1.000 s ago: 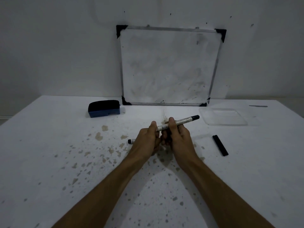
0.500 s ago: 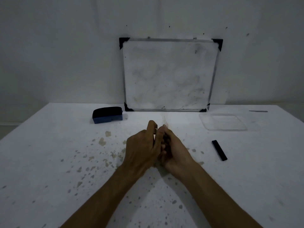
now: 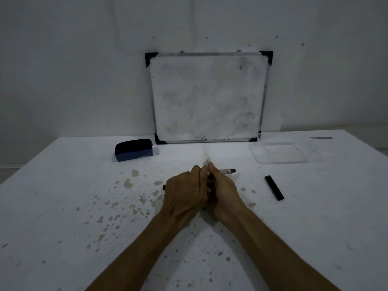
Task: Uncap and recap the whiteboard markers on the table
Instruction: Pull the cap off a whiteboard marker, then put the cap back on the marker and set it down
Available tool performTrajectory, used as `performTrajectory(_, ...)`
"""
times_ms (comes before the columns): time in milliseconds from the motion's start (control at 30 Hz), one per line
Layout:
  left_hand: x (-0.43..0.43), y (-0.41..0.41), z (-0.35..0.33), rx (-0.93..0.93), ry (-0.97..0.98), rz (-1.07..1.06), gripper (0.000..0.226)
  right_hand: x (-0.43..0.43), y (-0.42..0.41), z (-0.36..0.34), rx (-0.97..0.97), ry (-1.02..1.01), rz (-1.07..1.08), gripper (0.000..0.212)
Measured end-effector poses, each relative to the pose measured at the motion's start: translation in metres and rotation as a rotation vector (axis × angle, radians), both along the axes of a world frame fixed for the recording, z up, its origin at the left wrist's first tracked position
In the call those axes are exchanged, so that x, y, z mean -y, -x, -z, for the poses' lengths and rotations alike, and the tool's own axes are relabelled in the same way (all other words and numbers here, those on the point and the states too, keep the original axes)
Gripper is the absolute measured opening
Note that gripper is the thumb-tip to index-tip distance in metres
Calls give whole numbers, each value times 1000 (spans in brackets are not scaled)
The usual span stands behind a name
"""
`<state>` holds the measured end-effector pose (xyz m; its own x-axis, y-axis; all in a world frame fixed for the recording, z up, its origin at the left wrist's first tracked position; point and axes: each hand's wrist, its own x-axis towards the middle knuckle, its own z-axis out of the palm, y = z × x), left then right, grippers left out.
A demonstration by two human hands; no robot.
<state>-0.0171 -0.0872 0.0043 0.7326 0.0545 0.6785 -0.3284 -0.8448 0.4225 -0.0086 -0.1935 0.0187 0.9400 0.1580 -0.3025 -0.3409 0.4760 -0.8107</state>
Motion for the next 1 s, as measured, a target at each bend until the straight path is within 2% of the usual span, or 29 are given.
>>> performTrajectory(67, -1, 0, -2, -14, 131, 22, 51, 8, -9, -2, 7, -120, 61, 39)
performTrajectory(133, -4, 1, -5, 4, 178, 38, 50, 20, -21, -5, 43, -203, 98, 37)
performTrajectory(233, -13, -2, -1, -129, 222, 46, 37, 23, -24, -1, 48, -204, 82, 36)
performTrajectory(433, -41, -22, -2, -279, 1, -165, 33, 26, -27, 3, 51, -214, 13, 33)
performTrajectory(667, -59, -66, -20, -666, -4, -162, 28, 29, -33, 3, 47, -267, 29, 32)
performTrajectory(833, -63, -75, -14, -665, 39, -224, 38, 32, -32, 1, 53, -263, 120, 32)
performTrajectory(933, -59, -70, -16, -628, 47, -187, 55, 37, -31, 0, 66, -268, 197, 34)
performTrajectory(1000, -49, -61, -24, -514, 220, -96, 51, 39, -30, 0, 69, -271, 205, 33)
